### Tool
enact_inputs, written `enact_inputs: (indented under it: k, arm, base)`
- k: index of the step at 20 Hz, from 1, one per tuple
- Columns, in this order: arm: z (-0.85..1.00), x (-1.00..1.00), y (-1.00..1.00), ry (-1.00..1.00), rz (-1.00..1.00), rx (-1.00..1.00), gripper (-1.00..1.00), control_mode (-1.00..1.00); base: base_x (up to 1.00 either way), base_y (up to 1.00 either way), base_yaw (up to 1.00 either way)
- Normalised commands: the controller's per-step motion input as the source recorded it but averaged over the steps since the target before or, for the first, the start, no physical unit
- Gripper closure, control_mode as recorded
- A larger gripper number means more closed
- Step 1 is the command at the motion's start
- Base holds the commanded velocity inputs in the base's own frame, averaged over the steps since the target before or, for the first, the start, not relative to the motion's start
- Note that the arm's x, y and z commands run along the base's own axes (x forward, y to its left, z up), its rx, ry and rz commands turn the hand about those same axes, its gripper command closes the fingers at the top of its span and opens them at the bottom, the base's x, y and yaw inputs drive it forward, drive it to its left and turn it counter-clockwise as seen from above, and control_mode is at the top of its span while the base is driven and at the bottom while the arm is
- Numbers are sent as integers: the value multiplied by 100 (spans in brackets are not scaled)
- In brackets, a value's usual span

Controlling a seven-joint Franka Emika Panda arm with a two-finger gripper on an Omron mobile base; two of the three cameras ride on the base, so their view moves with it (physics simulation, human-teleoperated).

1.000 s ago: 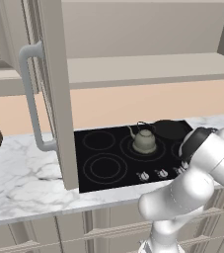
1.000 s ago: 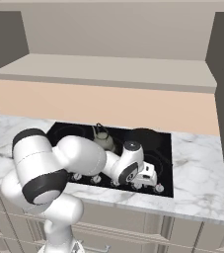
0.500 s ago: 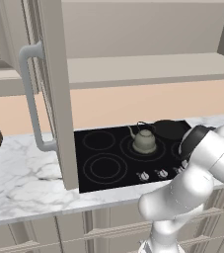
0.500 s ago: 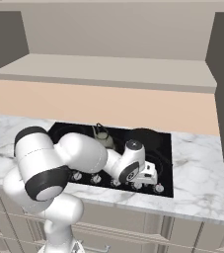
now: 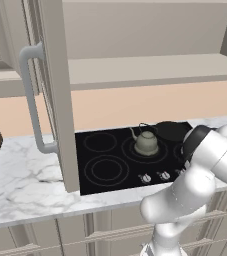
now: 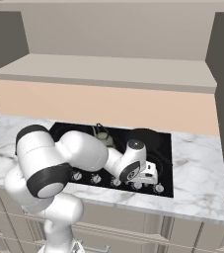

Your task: Pick the pan from the cabinet and place it on the stove. Then turn on the stove burner for the pan.

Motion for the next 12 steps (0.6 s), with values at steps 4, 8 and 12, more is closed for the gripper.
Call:
enact_inputs:
  k: [4,8,12]
  arm:
    - [-8,-6,0,0,0,0,-100,-100]
    - [-8,-5,0,0,0,0,-100,-100]
    - [-8,-15,0,0,-1,0,-100,-100]
  base:
    - [0,0,0]
    - [0,0,0]
    - [0,0,0]
